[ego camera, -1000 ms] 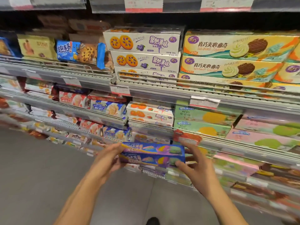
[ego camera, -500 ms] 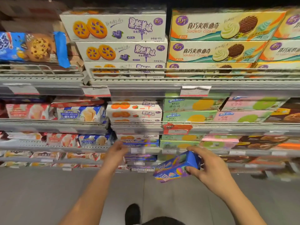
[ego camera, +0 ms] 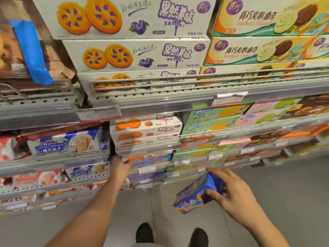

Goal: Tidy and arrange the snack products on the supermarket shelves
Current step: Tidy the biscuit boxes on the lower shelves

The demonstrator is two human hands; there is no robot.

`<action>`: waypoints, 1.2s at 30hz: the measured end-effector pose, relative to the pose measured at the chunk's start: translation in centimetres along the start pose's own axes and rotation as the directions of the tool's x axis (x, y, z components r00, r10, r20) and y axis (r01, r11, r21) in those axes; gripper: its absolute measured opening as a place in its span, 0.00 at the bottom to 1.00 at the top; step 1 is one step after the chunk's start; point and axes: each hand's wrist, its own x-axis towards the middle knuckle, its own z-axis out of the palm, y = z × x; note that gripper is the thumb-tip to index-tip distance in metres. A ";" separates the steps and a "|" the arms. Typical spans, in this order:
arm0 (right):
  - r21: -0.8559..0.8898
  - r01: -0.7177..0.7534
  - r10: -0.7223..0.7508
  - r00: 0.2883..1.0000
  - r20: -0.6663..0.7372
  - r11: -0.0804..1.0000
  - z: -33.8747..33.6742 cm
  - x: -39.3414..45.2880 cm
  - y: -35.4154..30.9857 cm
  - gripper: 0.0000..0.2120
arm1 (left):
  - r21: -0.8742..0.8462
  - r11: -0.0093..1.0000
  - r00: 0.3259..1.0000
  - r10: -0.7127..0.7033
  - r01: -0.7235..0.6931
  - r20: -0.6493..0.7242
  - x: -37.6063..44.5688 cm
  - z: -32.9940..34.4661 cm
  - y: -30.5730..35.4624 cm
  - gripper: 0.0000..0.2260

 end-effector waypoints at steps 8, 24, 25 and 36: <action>-0.056 0.050 -0.045 0.996 0.081 0.997 -0.7 2.0 -1.4 0.30 | 0.040 0.993 0.993 0.107 -0.109 0.051 -1.7 -2.1 -2.5 0.20; -0.011 0.362 -0.347 0.903 0.253 0.932 -1.6 6.8 -2.1 0.27 | 0.352 0.922 0.987 0.160 -0.161 0.032 -13.9 -11.3 -2.0 0.24; -0.004 0.374 -0.360 0.895 0.263 0.927 -1.6 6.8 -2.1 0.28 | 0.384 0.909 0.985 0.173 -0.163 0.007 -14.7 -12.0 -1.3 0.25; 0.071 0.423 -0.426 0.865 0.265 0.904 -3.1 7.4 0.0 0.29 | 0.115 0.962 0.870 0.273 -0.248 -0.410 -18.8 -18.4 5.9 0.25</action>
